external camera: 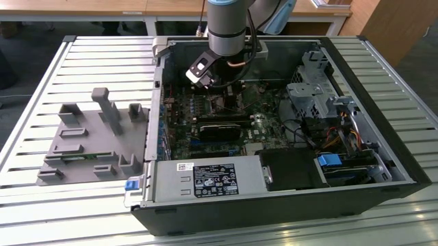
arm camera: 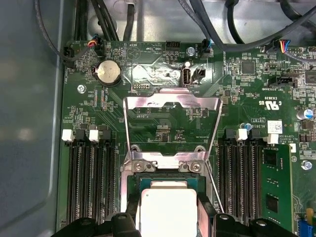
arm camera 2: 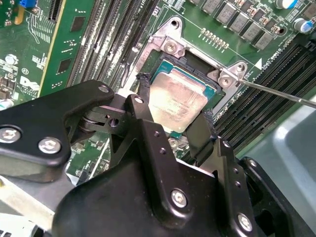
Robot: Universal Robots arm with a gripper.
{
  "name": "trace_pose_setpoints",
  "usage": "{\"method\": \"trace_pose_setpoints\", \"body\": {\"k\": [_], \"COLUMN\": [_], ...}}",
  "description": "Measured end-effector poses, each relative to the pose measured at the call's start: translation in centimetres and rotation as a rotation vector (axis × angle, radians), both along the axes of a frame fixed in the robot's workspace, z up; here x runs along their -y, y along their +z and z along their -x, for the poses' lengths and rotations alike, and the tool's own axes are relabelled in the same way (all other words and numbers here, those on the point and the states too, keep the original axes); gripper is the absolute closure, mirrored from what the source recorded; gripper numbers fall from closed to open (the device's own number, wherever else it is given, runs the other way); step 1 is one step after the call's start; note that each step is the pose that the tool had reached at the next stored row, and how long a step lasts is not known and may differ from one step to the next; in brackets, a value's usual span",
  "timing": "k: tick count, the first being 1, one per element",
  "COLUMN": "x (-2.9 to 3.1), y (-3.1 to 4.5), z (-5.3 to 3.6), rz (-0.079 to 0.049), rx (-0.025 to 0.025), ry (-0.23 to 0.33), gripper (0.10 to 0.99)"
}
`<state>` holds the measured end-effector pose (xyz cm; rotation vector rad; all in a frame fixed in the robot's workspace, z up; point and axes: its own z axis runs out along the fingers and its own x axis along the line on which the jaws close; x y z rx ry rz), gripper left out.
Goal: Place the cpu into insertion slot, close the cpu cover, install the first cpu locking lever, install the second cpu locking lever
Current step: 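Place the cpu into insertion slot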
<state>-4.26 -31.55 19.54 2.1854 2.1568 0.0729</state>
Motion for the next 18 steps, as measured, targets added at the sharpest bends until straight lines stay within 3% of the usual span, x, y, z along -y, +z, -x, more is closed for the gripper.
{"method": "trace_pose_setpoints", "body": {"k": [18], "x": [-0.01], "y": [-0.27], "z": [0.01], "rz": [0.0], "rx": [0.0], "ry": [0.0], "gripper": [0.533]}}
